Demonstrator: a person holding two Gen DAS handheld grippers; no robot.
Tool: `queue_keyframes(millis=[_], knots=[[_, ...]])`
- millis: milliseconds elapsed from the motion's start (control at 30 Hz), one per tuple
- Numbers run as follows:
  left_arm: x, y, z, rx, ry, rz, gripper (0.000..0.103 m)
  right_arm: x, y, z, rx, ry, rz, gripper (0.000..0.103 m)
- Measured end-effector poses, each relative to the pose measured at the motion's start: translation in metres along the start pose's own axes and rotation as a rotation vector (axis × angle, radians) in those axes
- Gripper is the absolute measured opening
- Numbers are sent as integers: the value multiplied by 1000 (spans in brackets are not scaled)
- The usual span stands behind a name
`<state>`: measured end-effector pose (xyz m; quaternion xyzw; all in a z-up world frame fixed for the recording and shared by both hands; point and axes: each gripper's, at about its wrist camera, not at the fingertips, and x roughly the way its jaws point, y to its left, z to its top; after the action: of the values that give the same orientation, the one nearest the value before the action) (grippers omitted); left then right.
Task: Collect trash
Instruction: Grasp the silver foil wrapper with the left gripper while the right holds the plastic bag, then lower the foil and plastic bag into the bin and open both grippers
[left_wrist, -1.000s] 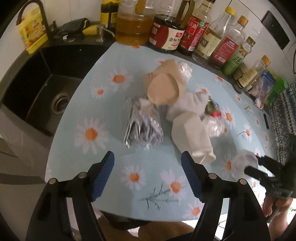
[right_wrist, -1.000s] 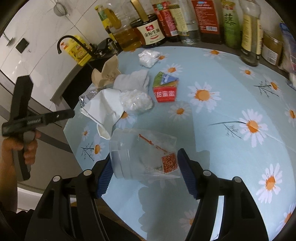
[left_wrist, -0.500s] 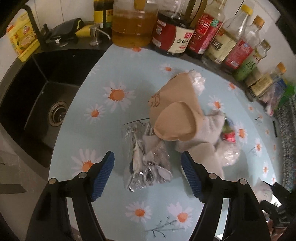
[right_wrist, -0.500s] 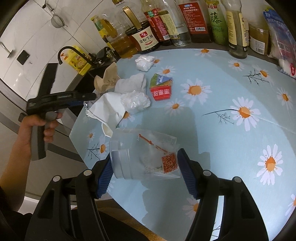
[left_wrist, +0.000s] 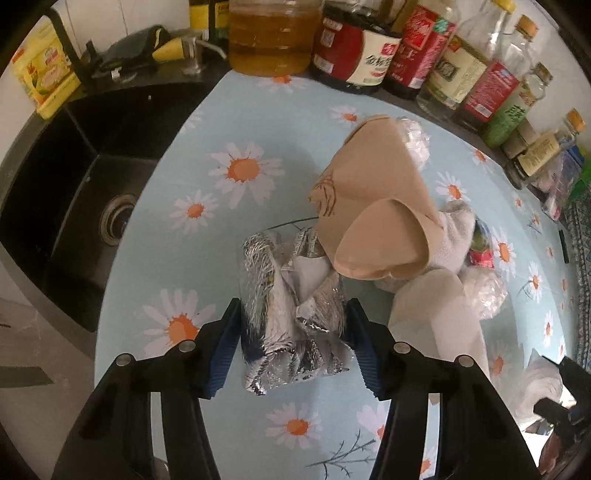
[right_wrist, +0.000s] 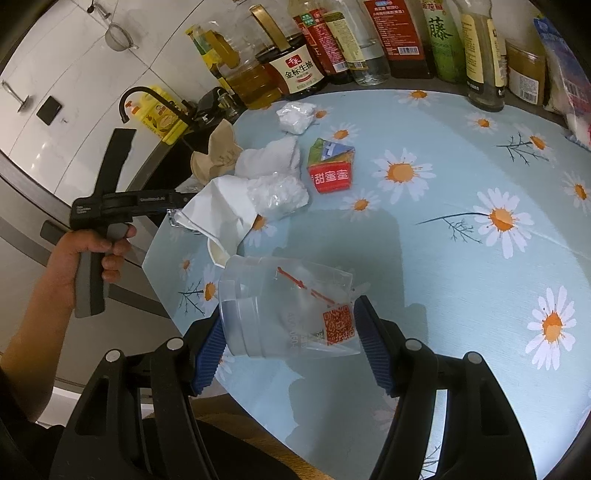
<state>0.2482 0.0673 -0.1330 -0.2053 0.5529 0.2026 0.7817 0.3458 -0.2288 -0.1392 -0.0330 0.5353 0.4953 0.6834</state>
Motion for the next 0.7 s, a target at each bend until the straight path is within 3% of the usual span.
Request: queue_keyframes(millis=[100,333,700], knots=[[-3,1,-3,25,-8,22,54,1,2,1,-4,-7,-8,66],[-8,16,-15,25,-11,-12,54,0,19,-3,12,-35,-26,66],[-26,46,-35,85,-43,-133,54,-6,70,-21,64,-95,-124,66]])
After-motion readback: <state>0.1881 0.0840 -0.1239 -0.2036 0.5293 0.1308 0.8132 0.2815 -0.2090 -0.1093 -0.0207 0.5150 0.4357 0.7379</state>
